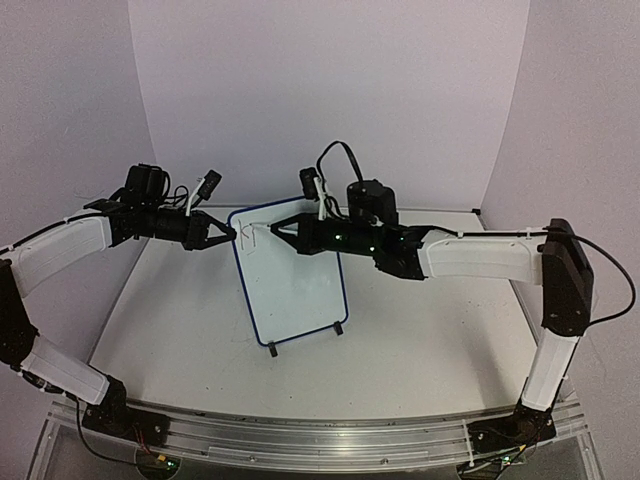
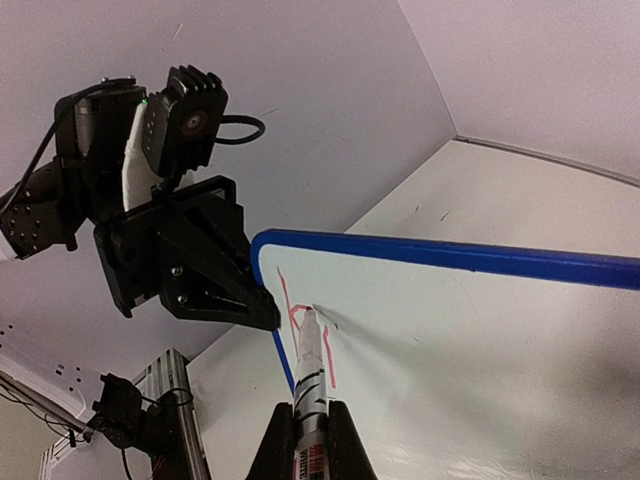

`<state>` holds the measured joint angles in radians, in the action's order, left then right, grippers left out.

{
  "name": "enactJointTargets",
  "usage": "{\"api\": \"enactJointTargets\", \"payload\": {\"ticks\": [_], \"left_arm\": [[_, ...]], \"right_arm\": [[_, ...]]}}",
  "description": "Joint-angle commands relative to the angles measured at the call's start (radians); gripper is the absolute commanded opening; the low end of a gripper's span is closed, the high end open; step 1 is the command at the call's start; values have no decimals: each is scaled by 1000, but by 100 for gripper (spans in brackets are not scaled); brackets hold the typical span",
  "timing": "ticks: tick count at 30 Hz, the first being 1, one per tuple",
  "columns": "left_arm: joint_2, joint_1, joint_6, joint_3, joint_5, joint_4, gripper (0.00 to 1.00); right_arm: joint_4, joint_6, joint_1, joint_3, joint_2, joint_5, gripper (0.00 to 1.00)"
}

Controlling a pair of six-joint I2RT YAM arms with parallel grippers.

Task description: Write a sentence on the whiteboard

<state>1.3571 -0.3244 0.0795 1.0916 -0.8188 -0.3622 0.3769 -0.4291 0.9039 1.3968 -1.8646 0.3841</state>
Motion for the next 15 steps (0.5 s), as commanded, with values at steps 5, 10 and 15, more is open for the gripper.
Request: {"api": "enactJointTargets", "payload": {"ticks": [5,10,15], "left_arm": [[-5,-6,48,-1,32,-40,0],[-4,-7,48,0,33,-41,0],[-7,-7,50,-1,33,-42,0]], "right_arm": [[11,9,-1,40,-14,-43,0],[9,9,0,40,-19,-54,0],[7,8,-1,35,-12,-46,0]]}}
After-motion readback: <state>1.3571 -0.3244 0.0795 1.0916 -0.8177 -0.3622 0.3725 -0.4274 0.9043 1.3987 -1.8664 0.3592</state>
